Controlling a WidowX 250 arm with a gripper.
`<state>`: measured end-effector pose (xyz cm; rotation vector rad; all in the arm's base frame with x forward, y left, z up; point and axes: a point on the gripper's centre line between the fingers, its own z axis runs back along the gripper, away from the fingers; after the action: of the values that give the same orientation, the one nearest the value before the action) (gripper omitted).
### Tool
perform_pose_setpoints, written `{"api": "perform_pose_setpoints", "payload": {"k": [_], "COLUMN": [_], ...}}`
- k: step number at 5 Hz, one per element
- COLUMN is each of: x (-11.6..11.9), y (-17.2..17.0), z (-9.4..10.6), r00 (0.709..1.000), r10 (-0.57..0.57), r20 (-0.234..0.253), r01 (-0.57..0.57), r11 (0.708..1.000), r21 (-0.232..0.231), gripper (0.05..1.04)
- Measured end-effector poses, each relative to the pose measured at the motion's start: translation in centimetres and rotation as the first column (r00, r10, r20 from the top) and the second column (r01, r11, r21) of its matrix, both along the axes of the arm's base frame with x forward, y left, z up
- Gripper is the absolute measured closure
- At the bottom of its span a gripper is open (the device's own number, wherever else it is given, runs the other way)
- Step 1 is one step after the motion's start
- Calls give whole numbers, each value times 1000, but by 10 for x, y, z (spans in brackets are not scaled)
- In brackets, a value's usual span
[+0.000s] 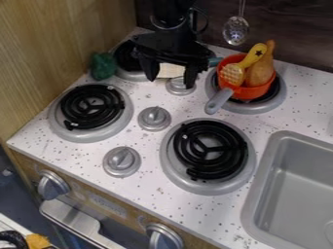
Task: Moved the orange pot between the four burner
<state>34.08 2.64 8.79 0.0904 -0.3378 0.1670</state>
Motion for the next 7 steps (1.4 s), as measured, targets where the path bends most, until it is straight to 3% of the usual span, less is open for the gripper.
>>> {"api": "perform_pose_setpoints", "payload": {"k": [1, 2, 3, 4, 5, 6, 7], "x": [-1, 5, 12, 16, 14, 18, 16], "y": [-1, -10, -23, -34, -38, -48, -60], "z": [-10, -8, 2, 8, 8, 16, 21], "r00": [999, 989, 955, 912, 838, 828, 888], "r10": [-6, -132, -284, -403, -533, -550, -448], "r20": [-33, -65, -80, -79, -115, -106, -103], "r01": [6, 131, 283, 405, 540, 556, 449], "r11": [1000, 991, 959, 914, 841, 831, 893], "r21": [-6, -28, -29, 6, 31, 30, -13], "gripper": [83, 84, 84, 83, 84, 84, 84]}}
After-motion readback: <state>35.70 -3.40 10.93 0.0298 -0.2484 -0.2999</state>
